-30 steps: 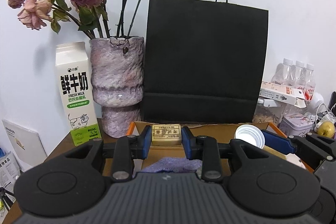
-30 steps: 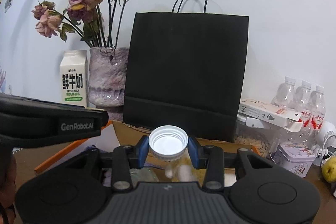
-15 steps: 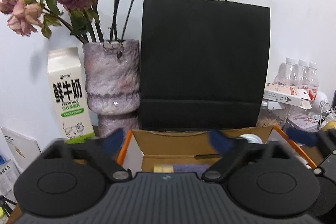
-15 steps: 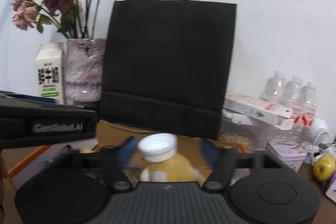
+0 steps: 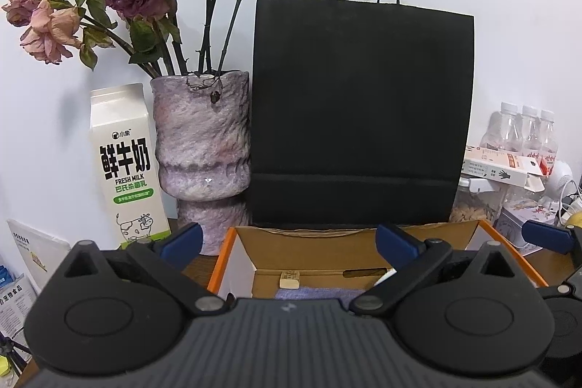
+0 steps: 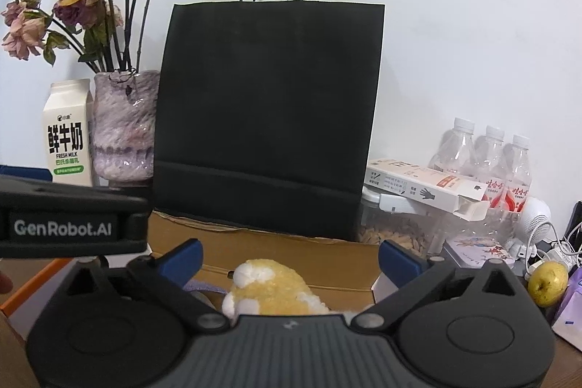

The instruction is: Organize objects

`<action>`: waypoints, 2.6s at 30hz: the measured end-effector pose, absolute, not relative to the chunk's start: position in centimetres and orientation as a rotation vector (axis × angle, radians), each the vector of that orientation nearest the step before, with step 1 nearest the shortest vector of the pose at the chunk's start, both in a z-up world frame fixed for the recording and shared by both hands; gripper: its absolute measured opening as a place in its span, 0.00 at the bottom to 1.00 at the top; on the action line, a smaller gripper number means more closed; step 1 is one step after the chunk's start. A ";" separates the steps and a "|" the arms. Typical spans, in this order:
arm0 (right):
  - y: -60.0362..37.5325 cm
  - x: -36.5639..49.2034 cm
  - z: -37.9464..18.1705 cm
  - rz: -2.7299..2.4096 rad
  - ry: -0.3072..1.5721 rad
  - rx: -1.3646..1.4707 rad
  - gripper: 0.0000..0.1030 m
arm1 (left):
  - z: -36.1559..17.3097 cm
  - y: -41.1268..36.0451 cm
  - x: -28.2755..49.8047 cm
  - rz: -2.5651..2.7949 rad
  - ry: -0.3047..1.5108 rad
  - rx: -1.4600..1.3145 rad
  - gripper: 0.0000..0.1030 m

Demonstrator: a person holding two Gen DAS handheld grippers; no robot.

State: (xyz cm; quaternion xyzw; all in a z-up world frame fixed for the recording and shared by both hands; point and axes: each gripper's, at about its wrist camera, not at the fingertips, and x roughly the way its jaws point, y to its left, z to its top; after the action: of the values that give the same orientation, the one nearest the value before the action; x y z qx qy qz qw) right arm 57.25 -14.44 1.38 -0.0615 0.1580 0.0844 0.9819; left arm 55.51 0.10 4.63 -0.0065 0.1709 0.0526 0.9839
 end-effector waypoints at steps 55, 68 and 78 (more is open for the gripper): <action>-18.7 35.2 4.4 0.291 0.315 -0.086 1.00 | 6.6 0.6 33.3 0.097 0.387 -0.052 1.00; -20.5 22.4 4.3 0.334 0.338 -0.041 1.00 | 6.2 -0.4 21.4 0.097 0.421 -0.007 1.00; -21.2 17.2 3.6 0.343 0.357 -0.051 1.00 | 4.2 -0.8 16.9 0.097 0.481 -0.025 1.00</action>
State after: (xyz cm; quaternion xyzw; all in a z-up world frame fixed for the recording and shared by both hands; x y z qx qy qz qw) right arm 17.16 -21.21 3.57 -0.0252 0.1769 0.1696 0.9692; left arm 16.92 -0.79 4.15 -0.0123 0.2381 0.0480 0.9700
